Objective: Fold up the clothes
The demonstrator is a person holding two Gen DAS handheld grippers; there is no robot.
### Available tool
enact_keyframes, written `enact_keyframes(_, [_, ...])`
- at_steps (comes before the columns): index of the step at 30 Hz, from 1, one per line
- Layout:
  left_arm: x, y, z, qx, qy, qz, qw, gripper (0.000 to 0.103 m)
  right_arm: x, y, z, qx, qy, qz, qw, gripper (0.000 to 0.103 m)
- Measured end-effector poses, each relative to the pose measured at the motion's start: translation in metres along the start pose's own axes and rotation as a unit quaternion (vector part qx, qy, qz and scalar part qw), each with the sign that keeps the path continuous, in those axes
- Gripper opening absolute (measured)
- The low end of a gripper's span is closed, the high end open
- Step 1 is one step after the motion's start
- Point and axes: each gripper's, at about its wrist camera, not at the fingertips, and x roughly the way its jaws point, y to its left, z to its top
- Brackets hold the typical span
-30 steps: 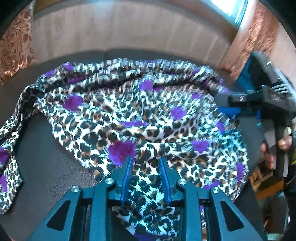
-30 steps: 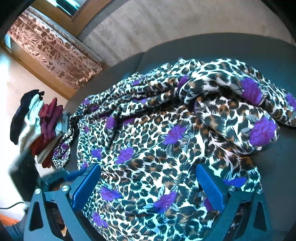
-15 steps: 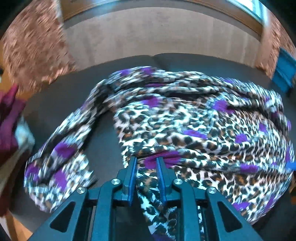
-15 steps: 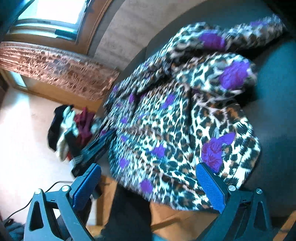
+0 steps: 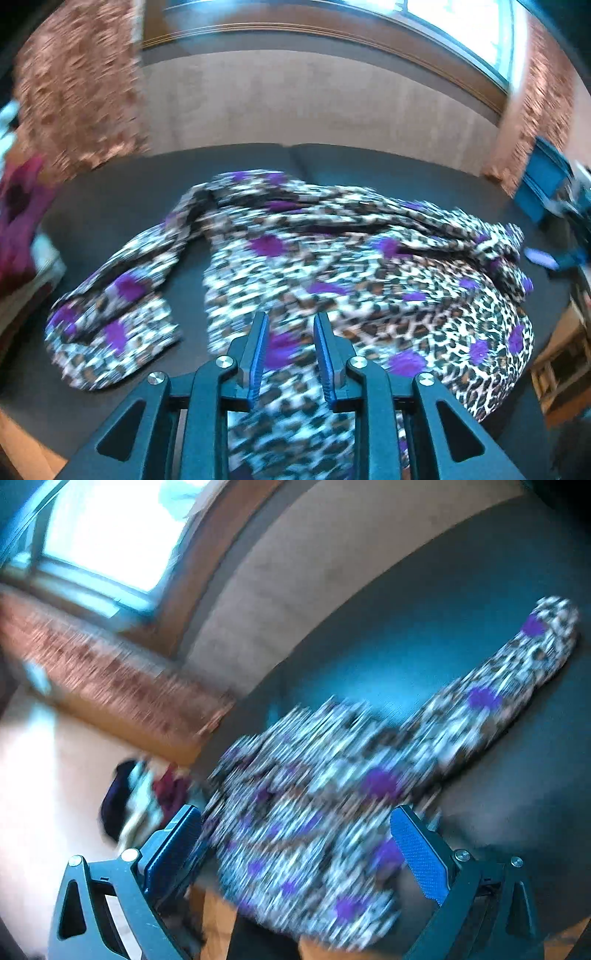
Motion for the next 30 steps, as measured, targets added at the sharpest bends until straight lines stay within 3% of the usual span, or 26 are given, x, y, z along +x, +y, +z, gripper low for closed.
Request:
enact_keyframes(2, [0.015, -0.011, 0.002, 0.023, 0.014, -0.004, 0.9996, 0.025, 0.017, -0.015, 0.02, 0.01, 0.006, -0.028, 1.0, 0.103])
enact_keyframes(5, [0.033, -0.011, -0.001, 0.018, 0.035, -0.009, 0.9992, 0.027, 0.042, -0.039, 0.04, 0.015, 0.044, -0.071, 0.996, 0.103])
enact_keyframes(7, [0.037, -0.006, -0.002, 0.007, 0.034, -0.014, 0.9993, 0.032, 0.043, -0.045, 0.053, -0.001, 0.044, -0.083, 0.996, 0.103])
enact_keyframes(10, [0.039, 0.001, -0.001, -0.012, 0.033, -0.025, 0.999, 0.032, 0.033, -0.054, 0.067, -0.033, 0.05, -0.153, 0.986, 0.103])
enact_keyframes(13, [0.039, 0.002, -0.003, -0.015, 0.027, -0.027, 0.9992, 0.032, 0.023, -0.067, 0.079, -0.07, 0.051, -0.242, 0.966, 0.103])
enact_keyframes(16, [0.039, -0.001, -0.006, -0.011, 0.022, -0.02, 0.9995, 0.032, 0.014, -0.084, 0.086, -0.116, 0.049, -0.354, 0.927, 0.103])
enact_keyframes(18, [0.038, -0.003, -0.004, -0.007, 0.028, -0.017, 0.9994, 0.032, 0.011, -0.093, 0.091, -0.139, 0.052, -0.381, 0.913, 0.103])
enact_keyframes(21, [0.038, -0.004, 0.008, 0.002, 0.058, -0.022, 0.9981, 0.032, 0.004, -0.092, 0.104, -0.113, 0.056, -0.373, 0.919, 0.103])
enact_keyframes(23, [0.034, -0.007, 0.019, 0.012, 0.055, -0.025, 0.9981, 0.032, -0.001, -0.074, 0.108, -0.102, 0.044, -0.344, 0.932, 0.103])
enact_keyframes(26, [0.023, -0.021, 0.049, 0.043, 0.011, -0.037, 0.9983, 0.032, 0.001, -0.026, 0.105, -0.137, 0.042, -0.254, 0.956, 0.103])
enact_keyframes(30, [0.028, -0.042, 0.087, 0.067, -0.014, -0.082, 0.9943, 0.032, 0.042, 0.026, 0.085, -0.157, 0.11, -0.131, 0.973, 0.103])
